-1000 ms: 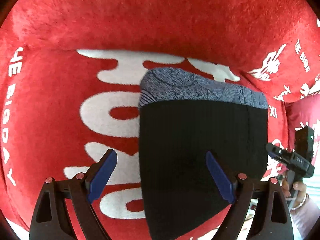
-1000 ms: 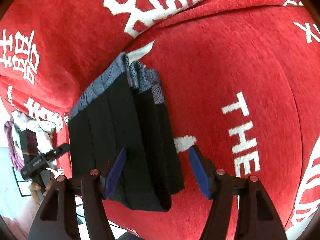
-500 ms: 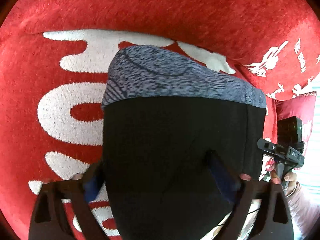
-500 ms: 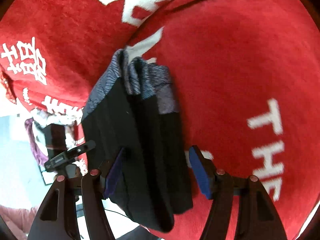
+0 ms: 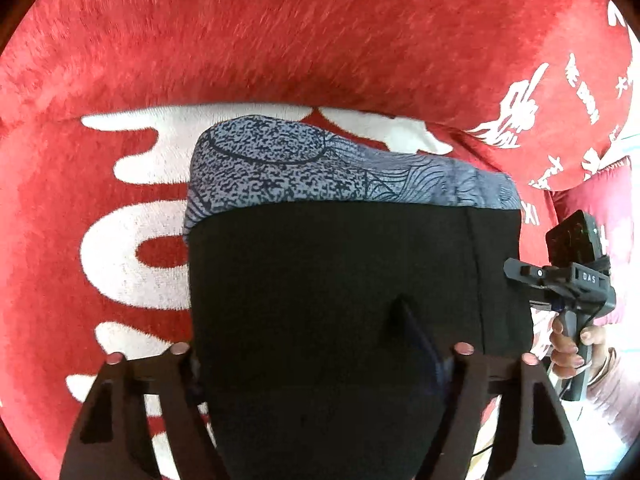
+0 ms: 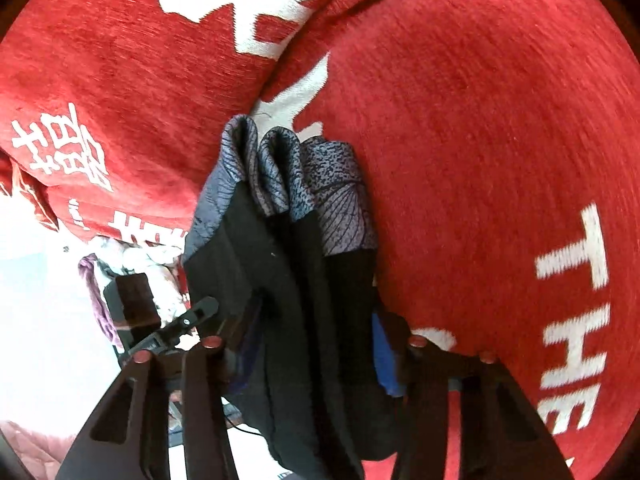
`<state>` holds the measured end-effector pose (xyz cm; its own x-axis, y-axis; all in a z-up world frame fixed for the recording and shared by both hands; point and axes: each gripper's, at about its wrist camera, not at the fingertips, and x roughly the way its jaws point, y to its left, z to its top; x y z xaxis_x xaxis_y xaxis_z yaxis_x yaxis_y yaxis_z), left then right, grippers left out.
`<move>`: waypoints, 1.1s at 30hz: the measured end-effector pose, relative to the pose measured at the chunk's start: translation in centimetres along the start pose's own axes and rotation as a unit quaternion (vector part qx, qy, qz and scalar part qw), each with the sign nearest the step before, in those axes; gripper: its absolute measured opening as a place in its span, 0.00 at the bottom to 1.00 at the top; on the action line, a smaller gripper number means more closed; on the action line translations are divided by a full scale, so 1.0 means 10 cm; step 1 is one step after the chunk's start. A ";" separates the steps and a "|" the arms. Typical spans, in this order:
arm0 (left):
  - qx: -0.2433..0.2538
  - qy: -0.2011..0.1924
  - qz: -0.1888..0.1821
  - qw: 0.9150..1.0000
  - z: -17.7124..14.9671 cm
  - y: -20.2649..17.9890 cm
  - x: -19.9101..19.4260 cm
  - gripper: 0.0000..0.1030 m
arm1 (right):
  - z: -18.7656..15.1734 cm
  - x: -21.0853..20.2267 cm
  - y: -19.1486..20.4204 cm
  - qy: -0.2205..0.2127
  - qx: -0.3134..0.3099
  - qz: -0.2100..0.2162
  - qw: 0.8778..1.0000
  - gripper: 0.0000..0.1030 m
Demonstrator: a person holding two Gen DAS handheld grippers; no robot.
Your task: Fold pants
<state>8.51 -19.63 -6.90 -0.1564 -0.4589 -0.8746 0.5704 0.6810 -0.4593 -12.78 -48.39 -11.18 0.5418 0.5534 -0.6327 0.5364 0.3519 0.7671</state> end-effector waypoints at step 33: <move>-0.029 -0.021 0.066 0.997 -1.13 0.92 -0.70 0.92 | -1.21 0.66 0.62 0.025 -0.022 -0.021 0.999 0.44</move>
<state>5.73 -3.70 -6.78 -0.0494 -0.3862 -0.9211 0.5355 0.7682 -0.3508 -13.68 -33.40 -9.29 0.4850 0.5744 -0.6594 0.5287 0.4080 0.7443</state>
